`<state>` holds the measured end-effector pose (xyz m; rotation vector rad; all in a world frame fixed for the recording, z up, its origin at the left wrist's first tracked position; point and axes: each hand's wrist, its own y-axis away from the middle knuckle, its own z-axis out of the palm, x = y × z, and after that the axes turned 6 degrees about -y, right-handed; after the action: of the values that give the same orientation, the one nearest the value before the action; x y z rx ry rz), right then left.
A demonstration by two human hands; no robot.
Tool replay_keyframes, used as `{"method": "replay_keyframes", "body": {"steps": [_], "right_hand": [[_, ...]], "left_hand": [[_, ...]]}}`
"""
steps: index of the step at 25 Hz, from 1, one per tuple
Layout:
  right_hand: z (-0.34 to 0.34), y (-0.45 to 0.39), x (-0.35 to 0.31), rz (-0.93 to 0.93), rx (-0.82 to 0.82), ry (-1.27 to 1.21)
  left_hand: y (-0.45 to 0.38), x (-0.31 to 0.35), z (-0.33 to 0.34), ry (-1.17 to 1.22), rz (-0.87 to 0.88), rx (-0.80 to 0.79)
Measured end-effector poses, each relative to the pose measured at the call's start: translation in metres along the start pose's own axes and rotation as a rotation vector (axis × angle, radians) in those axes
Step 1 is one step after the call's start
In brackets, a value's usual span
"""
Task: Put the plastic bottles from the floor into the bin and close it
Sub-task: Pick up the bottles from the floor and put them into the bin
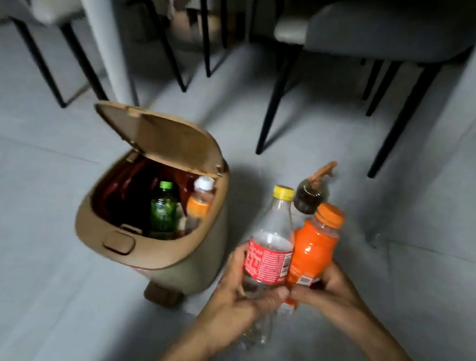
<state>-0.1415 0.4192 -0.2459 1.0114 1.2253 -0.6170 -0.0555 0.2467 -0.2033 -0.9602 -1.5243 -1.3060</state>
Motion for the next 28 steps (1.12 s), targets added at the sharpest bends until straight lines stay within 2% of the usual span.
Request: {"method": "replay_keyframes", "body": {"steps": [2,4,6,7,9,12,17,21,24,26,28], "right_hand": [[0.038,-0.020,-0.058,-0.125,-0.082,0.044],[0.075,-0.039,-0.100,-0.227,-0.125,0.075],[0.112,-0.056,-0.125,-0.296,-0.112,0.105],[0.128,-0.062,-0.132,-0.316,-0.087,0.126],[0.155,-0.076,-0.136,-0.318,-0.046,0.190],[0.171,-0.090,-0.135,-0.212,-0.015,0.211],[0.173,-0.099,-0.122,-0.186,0.009,0.307],[0.186,-0.101,-0.117,-0.202,-0.006,0.463],[0.189,-0.093,-0.125,-0.108,-0.173,0.332],[0.185,-0.086,-0.128,-0.006,-0.285,0.393],[0.184,-0.083,-0.127,-0.036,-0.248,0.483]], "left_hand": [[0.018,0.042,-0.030,0.090,0.136,0.170],[0.028,0.079,-0.062,0.154,0.204,0.407],[0.030,0.097,-0.103,0.109,0.189,0.583],[0.027,0.099,-0.124,0.046,0.139,0.616],[0.017,0.097,-0.156,-0.030,-0.021,0.572],[0.007,0.092,-0.181,-0.088,-0.190,0.417],[0.001,0.082,-0.193,-0.234,-0.126,0.418],[-0.013,0.075,-0.195,-0.112,-0.129,0.360],[-0.013,0.078,-0.194,-0.056,-0.151,0.367],[-0.012,0.079,-0.193,-0.099,-0.209,0.317],[-0.009,0.076,-0.192,-0.152,-0.233,0.320]]}}
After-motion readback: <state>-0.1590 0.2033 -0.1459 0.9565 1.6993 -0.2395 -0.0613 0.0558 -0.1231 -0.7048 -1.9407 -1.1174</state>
